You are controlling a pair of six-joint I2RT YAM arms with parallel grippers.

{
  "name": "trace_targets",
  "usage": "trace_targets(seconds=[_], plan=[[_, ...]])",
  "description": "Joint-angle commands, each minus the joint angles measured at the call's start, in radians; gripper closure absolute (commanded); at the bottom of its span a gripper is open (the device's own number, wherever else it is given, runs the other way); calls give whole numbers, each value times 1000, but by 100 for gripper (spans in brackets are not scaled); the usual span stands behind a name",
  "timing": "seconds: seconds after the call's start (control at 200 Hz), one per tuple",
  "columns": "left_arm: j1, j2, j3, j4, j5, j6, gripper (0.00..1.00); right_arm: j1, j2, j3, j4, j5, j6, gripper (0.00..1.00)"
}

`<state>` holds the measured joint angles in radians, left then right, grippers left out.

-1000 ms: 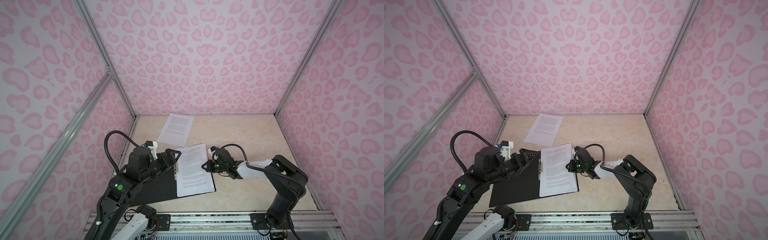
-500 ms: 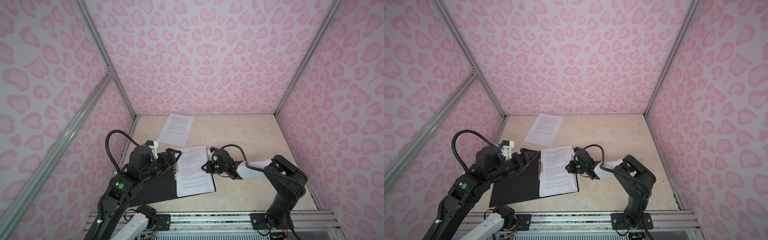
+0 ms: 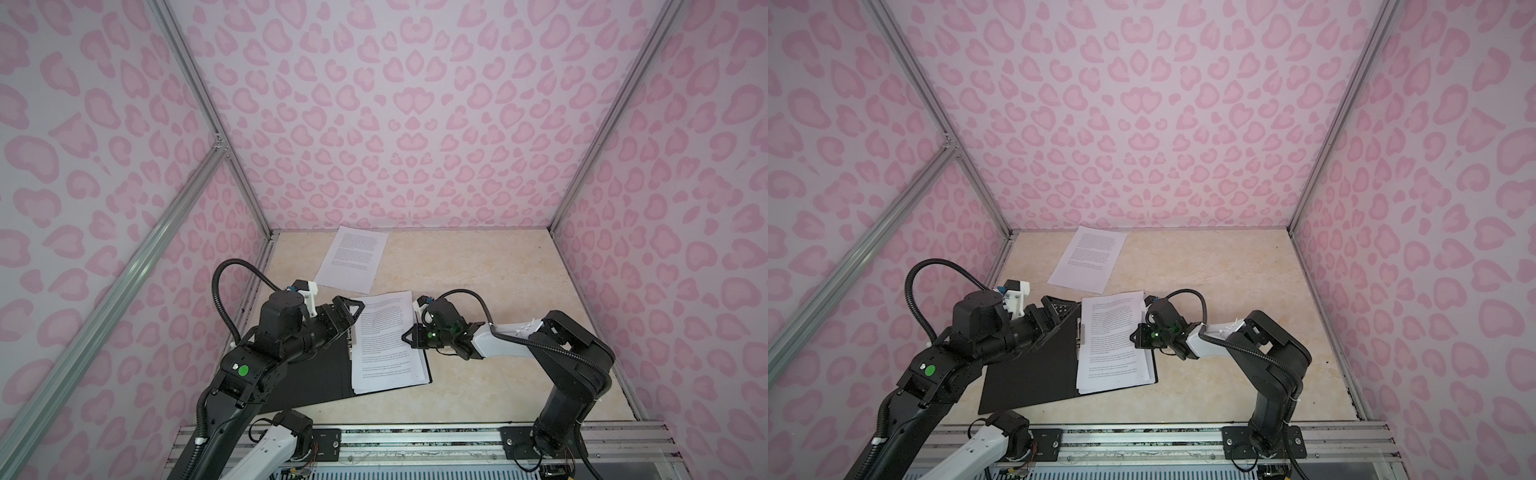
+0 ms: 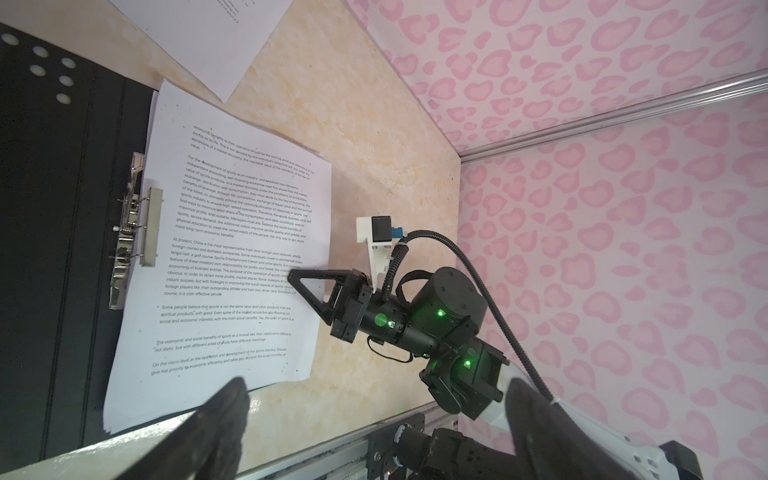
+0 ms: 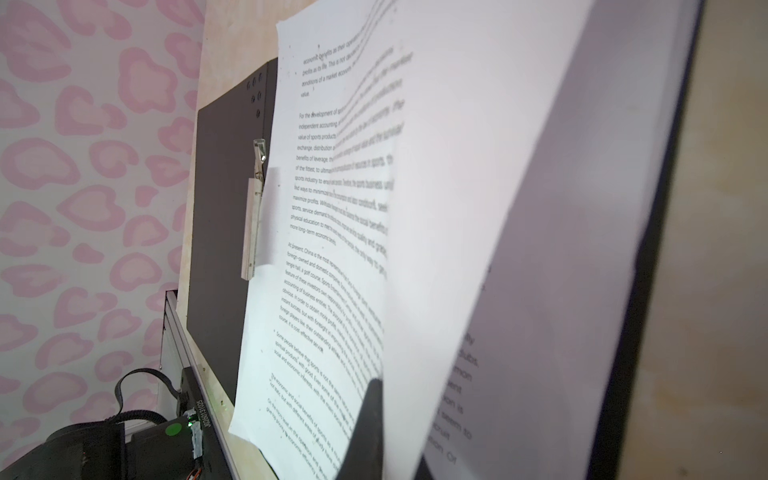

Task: Put the files into the folder

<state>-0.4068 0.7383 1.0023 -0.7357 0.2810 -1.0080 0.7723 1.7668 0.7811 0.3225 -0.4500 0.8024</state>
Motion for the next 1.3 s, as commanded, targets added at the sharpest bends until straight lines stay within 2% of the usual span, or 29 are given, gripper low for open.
trace_targets(seconds=[0.0,0.74,0.77,0.85,0.935,1.06,1.295], plan=[[-1,1,4,31,3,6,3,0,3,5,-12,-8,-16,100],[0,17,-41,27,-50,18,3,7,-13,42,-113,5,-93,100],[0,18,-43,25,-56,17,3,7,-13,44,-119,8,-96,96],[0,21,-50,24,-62,21,3,8,-21,52,-143,19,-108,74],[1,25,-54,21,-73,33,3,8,-32,71,-195,41,-137,62],[3,27,-60,10,-107,56,3,1,-37,109,-261,70,-170,50],[23,24,-72,6,-227,151,3,-24,-22,132,-299,70,-206,39]])
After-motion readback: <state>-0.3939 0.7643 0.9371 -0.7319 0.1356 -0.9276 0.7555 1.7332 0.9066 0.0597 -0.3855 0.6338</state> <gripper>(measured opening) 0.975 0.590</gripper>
